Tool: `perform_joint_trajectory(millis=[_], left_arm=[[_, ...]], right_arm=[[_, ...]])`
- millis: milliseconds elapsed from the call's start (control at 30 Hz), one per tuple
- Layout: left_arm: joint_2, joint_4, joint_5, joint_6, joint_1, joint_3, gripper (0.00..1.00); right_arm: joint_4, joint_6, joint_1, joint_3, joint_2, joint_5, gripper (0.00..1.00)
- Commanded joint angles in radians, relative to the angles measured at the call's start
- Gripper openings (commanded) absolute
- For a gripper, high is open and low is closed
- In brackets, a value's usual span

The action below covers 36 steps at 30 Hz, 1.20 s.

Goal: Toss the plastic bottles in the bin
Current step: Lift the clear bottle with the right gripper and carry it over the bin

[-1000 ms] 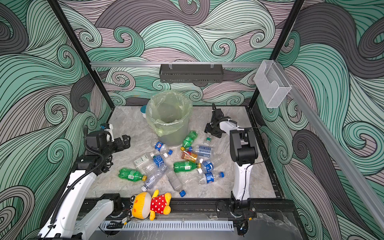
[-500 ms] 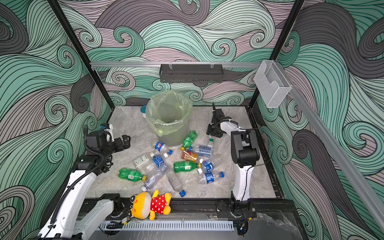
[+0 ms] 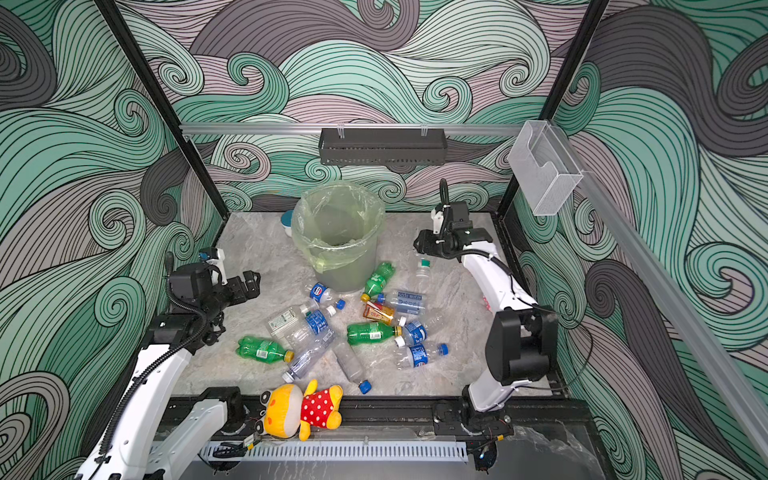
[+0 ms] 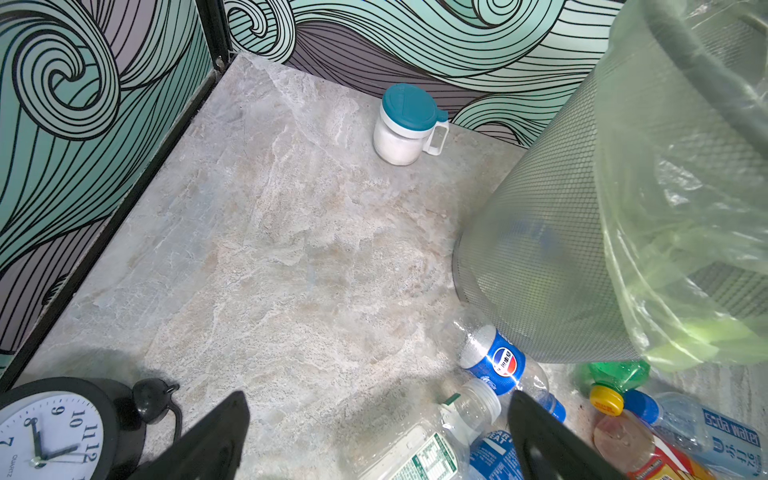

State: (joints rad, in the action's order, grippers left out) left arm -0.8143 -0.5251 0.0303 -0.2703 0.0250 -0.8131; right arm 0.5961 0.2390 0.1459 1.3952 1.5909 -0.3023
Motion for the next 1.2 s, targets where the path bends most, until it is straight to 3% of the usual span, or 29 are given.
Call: perform_joint_trajectory(millis=[0,333,533,667,800,900,933,1033,1167], left_arm=[[0.005,-0.019,-0.004,0.003,0.009,-0.003,0.99],[0.000,-0.003,-0.003,-0.009,0.009,-0.001,0.99],[-0.004,-0.010,-0.008,-0.020,0.009,-0.002,0.99],[0.001,-0.017,-0.010,-0.007,0.009,-0.005,0.99],[0.003,-0.018,-0.009,-0.012,0.009,-0.006,0.99],[0.006,-0.009,-0.004,-0.015,0.008,-0.001,0.99],[0.006,-0.012,-0.008,-0.009,0.008,-0.005,0.99],[0.005,-0.034,-0.026,0.007,0.008,-0.019,0.99],[0.024,-0.043,-0.023,0.009,0.009,-0.006,0.99]], right_arm=[[0.079,-0.040,-0.005,-0.037,-0.056,-0.114,0.44],[0.070,-0.071,-0.003,-0.247,-0.291,-0.227,0.45],[0.085,-0.114,0.017,-0.219,-0.335,-0.297,0.45],[0.125,-0.156,0.094,-0.053,-0.273,-0.334,0.45],[0.111,-0.151,0.209,0.266,-0.085,-0.364,0.45],[-0.001,-0.030,0.255,0.520,0.096,-0.401,0.46],[-0.060,0.029,0.263,0.585,0.148,-0.399,0.50],[-0.088,0.090,0.276,0.746,0.254,-0.341,0.80],[-0.070,0.033,0.275,0.699,0.206,-0.279,0.93]])
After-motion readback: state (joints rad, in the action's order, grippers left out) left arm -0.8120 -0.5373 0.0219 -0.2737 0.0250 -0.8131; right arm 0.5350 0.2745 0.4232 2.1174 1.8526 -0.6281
